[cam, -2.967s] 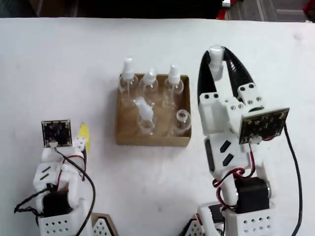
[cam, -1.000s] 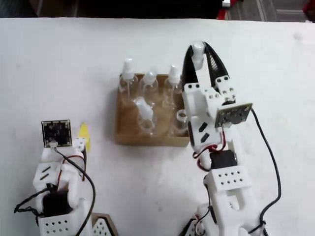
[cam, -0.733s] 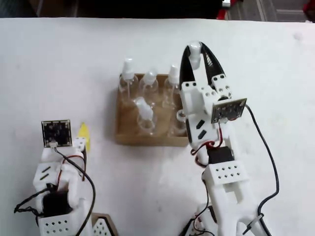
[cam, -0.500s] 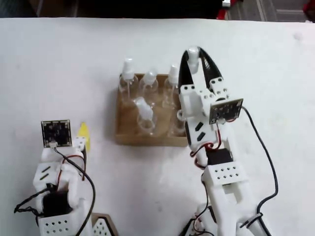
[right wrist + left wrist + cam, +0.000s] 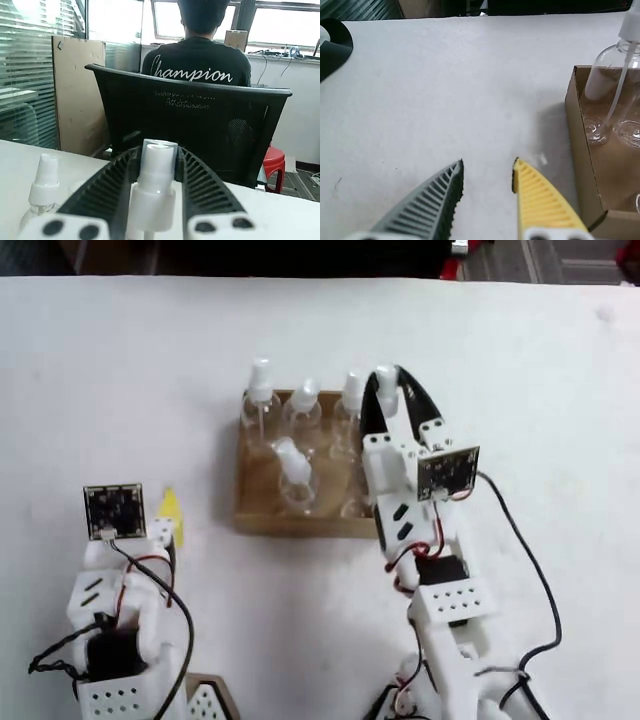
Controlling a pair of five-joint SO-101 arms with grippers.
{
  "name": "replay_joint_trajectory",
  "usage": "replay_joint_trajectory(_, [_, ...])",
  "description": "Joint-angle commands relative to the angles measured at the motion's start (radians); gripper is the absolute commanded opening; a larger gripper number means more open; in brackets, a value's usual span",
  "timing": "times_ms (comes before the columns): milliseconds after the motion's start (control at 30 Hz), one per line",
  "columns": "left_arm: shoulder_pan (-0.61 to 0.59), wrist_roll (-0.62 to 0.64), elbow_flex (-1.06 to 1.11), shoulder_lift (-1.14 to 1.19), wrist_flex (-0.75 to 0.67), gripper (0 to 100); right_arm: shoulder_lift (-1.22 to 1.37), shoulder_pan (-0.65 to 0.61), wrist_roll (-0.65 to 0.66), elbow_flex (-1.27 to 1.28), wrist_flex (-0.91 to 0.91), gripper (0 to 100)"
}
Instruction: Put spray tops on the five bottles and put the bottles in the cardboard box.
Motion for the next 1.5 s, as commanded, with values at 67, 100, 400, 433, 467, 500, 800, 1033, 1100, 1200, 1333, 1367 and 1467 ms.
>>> replay_joint_trajectory(67, [0.015, -0.009, -0.011, -0.007, -0.026, 15, -0.079, -0.036, 0.012, 0.077, -0.024, 1.9])
replay_joint_trajectory(100, [0.015, -0.009, -0.011, -0.007, -0.026, 15, -0.111, -0.039, 0.012, 0.098, -0.021, 1.9])
replay_joint_trajectory(400, [0.015, -0.009, -0.011, -0.007, -0.025, 15, -0.364, -0.039, 0.014, 0.269, 0.079, 2.1])
replay_joint_trajectory(433, [0.015, -0.009, -0.011, -0.007, -0.025, 15, -0.375, -0.039, 0.012, 0.269, 0.117, 2.1])
replay_joint_trajectory(467, [0.015, -0.009, -0.011, -0.007, -0.025, 15, -0.389, -0.039, 0.009, 0.27, 0.15, 2.1])
replay_joint_trajectory(500, [0.015, -0.009, -0.011, -0.007, -0.025, 15, -0.398, -0.039, 0.006, 0.27, 0.173, 2.1])
replay_joint_trajectory(800, [0.013, -0.009, -0.011, -0.007, -0.025, 15, -0.484, -0.105, 0.014, 0.368, 0.205, 2.2])
replay_joint_trajectory(1033, [0.013, -0.009, -0.011, -0.007, -0.025, 15, -0.532, -0.107, 0.009, 0.384, 0.263, 6.8])
replay_joint_trajectory(1100, [0.013, -0.009, -0.011, -0.007, -0.025, 15, -0.533, -0.111, 0.006, 0.384, 0.294, 10.4])
replay_joint_trajectory(1200, [0.013, -0.009, -0.011, -0.007, -0.025, 15, -0.533, -0.111, 0.008, 0.384, 0.303, 10.3])
replay_joint_trajectory(1333, [0.013, -0.009, -0.011, -0.007, -0.025, 15, -0.533, -0.107, 0.009, 0.384, 0.303, 9.8])
replay_joint_trajectory(1367, [0.013, -0.009, -0.011, -0.007, -0.025, 15, -0.533, -0.107, 0.009, 0.384, 0.303, 9.8])
replay_joint_trajectory(1467, [0.013, -0.009, -0.011, -0.007, -0.025, 15, -0.533, -0.107, 0.011, 0.384, 0.303, 9.8])
